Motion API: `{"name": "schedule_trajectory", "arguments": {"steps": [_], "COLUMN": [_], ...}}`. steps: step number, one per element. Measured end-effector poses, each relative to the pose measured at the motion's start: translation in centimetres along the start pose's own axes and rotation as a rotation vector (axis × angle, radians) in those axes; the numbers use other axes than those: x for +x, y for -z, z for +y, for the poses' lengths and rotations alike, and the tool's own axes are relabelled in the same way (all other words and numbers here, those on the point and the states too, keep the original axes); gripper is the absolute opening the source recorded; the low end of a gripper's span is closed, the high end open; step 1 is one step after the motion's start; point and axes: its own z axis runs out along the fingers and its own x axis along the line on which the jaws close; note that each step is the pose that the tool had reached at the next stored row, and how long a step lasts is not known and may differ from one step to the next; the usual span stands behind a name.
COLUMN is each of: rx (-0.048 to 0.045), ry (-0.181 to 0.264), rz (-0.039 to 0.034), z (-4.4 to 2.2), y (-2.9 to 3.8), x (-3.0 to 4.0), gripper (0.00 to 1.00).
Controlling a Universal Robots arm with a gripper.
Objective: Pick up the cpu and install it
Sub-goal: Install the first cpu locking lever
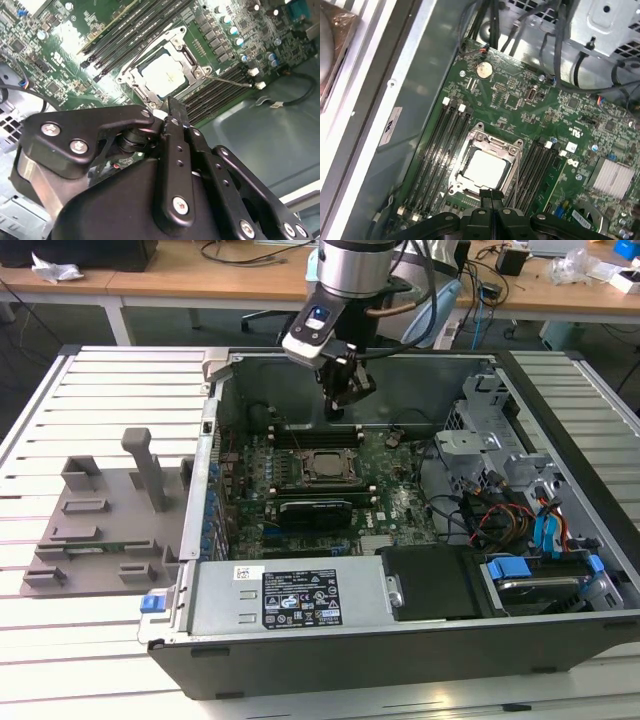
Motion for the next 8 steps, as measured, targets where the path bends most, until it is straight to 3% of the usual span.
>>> {"name": "schedule_trajectory", "arguments": {"steps": [8], "rx": [-0.0024], "ry": [0.087], "rz": [-0.0039], "z": [0.00], "y": [0.00], "x": [0.00], "gripper": [0.11]}}
